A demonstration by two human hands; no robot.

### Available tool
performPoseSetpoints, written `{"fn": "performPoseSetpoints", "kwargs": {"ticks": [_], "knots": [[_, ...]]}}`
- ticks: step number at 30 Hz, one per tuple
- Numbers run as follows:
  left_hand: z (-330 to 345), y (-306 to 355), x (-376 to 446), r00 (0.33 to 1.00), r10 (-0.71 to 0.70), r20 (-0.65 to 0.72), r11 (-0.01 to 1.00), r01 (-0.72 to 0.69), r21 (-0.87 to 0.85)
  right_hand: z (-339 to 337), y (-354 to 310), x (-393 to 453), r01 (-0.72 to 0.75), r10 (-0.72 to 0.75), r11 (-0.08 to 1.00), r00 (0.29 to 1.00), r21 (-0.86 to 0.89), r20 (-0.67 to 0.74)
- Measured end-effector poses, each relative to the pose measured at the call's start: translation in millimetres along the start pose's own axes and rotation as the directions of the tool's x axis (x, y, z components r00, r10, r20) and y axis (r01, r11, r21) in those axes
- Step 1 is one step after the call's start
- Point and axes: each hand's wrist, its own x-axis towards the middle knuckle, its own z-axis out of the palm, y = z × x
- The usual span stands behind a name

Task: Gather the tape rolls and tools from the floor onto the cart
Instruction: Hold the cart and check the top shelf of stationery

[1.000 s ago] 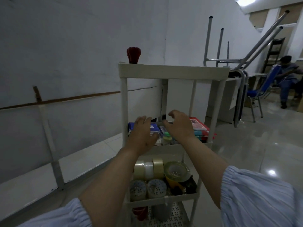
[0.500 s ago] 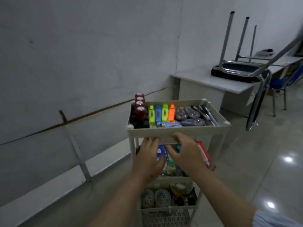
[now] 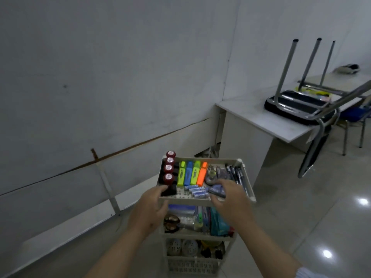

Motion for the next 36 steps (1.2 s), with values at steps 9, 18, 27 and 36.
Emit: {"fn": "performPoseSetpoints", "kwargs": {"ticks": [9, 18, 27, 36], "knots": [[-2, 8, 0, 0.963, -0.268, 0.003, 0.962, 0.268, -0.045, -27, 60, 20, -0.24, 0.257, 0.961, 0.959, -0.136, 0.123], [-2, 8, 29, 0.968, -0.25, -0.007, 0.968, 0.25, 0.011, -19, 77, 34, -0.388, 0.375, 0.921, 0.907, 0.037, 0.189], [7, -10, 71, 0.939, -0.272, 0.209, 0.958, 0.285, -0.035, 2, 87, 55, -0.442, 0.421, 0.888, 0.892, 0.126, 0.164], [40, -47, 93, 0.936, -0.218, 0.278, 0.928, 0.286, -0.237, 11, 101, 73, -0.554, 0.486, 0.747, 0.832, 0.367, 0.268]]}}
